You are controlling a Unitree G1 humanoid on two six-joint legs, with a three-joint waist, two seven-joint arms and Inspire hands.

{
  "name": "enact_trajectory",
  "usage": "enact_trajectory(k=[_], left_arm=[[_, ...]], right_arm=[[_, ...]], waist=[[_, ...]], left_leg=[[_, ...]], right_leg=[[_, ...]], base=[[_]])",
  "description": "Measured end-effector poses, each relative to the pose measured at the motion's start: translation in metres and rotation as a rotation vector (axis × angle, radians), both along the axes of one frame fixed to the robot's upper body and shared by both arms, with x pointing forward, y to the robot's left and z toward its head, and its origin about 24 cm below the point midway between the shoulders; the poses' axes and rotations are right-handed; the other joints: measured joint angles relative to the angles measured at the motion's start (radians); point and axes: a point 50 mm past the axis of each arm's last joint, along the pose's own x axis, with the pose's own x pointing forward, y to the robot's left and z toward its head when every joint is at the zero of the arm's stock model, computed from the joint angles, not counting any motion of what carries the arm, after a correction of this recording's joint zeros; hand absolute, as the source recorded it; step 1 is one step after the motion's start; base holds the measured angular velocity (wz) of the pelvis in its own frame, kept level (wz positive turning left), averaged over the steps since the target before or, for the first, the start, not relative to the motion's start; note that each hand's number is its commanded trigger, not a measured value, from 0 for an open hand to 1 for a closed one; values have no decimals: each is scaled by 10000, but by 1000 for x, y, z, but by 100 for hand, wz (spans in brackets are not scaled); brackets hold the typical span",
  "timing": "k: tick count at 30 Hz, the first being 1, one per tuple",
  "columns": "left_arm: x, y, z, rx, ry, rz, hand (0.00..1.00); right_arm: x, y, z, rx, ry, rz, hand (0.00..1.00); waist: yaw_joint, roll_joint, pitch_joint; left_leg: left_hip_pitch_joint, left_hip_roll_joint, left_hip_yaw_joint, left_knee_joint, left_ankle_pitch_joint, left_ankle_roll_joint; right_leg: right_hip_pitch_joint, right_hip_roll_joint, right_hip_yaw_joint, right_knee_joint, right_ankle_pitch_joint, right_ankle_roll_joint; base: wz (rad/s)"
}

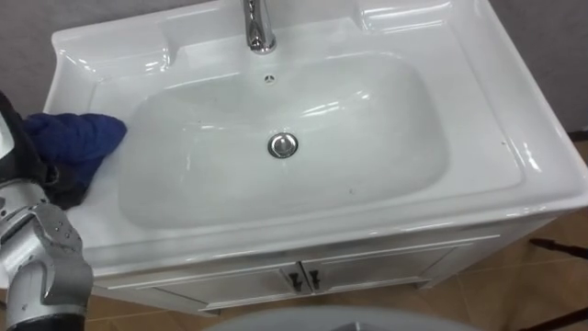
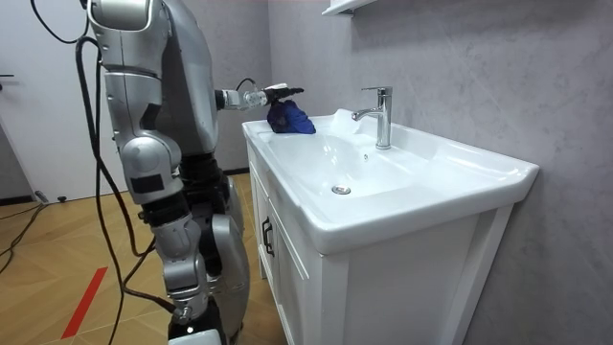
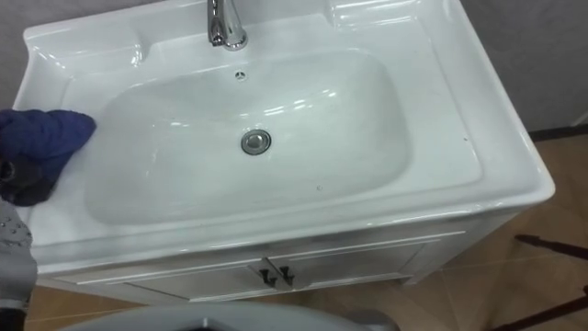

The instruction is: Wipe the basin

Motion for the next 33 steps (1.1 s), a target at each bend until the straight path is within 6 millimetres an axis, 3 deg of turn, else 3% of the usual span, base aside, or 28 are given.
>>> enact_trajectory(k=[7,11,20,28,33], left_arm=[[-2,-13,-20,-4105,-1261,631,0],[-1,-15,-20,-4925,-1723,619,0],[2,-9,-4,-4533,-2447,508,0],[10,3,32,-2110,-3828,571,0],[8,7,39,-1267,-4159,768,0]], right_arm=[[0,5,-2,-4,-75,-200,0],[0,5,-2,-63,-137,-202,0],[1,6,-2,77,-199,-149,0],[1,6,-2,132,-207,-149,0],[-4,6,-2,114,-86,-189,0]], waist=[[95,-22,18],[252,19,-1],[316,22,-22],[344,31,-15],[344,132,-32]], left_leg=[[9,-4,-103,-5,0,1],[30,-6,-75,-4,0,1],[-2,-22,-95,22,0,0],[-2,-20,-76,24,0,1],[-15,-25,-85,22,0,1]], right_leg=[[-5,-8,-4,9,-6,5],[-15,-12,35,35,-10,8],[-198,-34,41,384,-142,-14],[-222,-13,156,364,-147,-10],[-202,-15,121,337,-148,-9]], base=[[2],[0],[0],[0],[0]])
